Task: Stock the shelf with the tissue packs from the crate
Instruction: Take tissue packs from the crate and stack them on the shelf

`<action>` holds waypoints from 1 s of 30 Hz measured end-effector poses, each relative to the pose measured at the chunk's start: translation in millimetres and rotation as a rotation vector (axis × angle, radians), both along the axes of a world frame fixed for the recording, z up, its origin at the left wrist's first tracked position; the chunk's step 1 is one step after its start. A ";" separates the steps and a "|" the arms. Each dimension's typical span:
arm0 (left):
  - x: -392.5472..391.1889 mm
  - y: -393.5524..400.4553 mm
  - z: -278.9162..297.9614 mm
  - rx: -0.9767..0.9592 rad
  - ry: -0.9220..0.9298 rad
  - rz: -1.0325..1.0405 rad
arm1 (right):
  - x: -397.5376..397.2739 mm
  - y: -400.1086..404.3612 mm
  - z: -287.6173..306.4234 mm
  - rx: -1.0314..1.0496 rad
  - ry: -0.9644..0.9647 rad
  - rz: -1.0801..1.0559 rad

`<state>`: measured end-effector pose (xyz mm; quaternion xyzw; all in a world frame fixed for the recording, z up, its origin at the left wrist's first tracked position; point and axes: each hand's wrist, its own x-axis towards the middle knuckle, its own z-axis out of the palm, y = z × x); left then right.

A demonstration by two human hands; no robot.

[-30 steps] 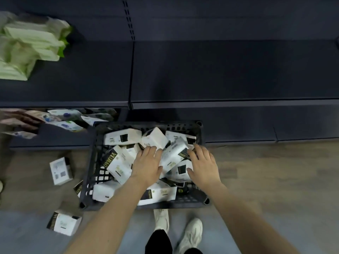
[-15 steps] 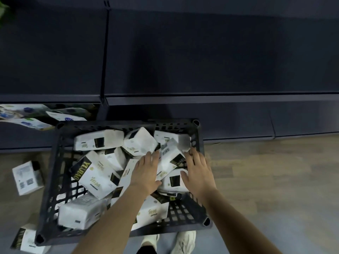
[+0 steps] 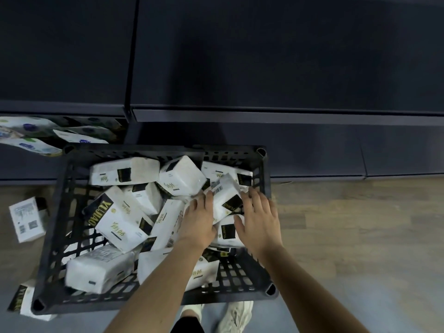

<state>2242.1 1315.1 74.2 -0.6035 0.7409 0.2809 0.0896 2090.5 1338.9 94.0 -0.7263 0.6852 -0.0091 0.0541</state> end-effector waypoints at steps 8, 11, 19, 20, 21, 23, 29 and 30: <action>8.6 4.7 20.3 -0.077 -0.118 -0.069 | 0.6 6.8 18.1 0.007 -0.016 -0.001; 15.4 8.8 43.3 -0.095 -0.134 -0.077 | -3.7 7.2 39.1 -0.009 -0.009 0.004; 25.6 32.0 132.8 -0.205 -0.157 -0.069 | -10.7 14.5 123.0 -0.065 -0.019 0.047; 26.9 32.8 143.2 -0.270 -0.152 -0.073 | -10.6 14.9 135.5 -0.076 -0.019 0.060; 27.6 32.7 155.7 -0.320 -0.157 -0.085 | -10.7 15.5 147.4 -0.086 -0.020 0.077; 26.8 31.5 184.6 -0.410 -0.146 -0.105 | -11.4 16.3 171.0 -0.107 -0.031 0.114; 23.7 31.6 266.2 -0.611 -0.118 -0.197 | -15.4 22.3 243.2 -0.187 -0.038 0.223; 23.9 31.3 279.4 -0.646 -0.109 -0.205 | -16.2 23.4 255.3 -0.203 -0.034 0.230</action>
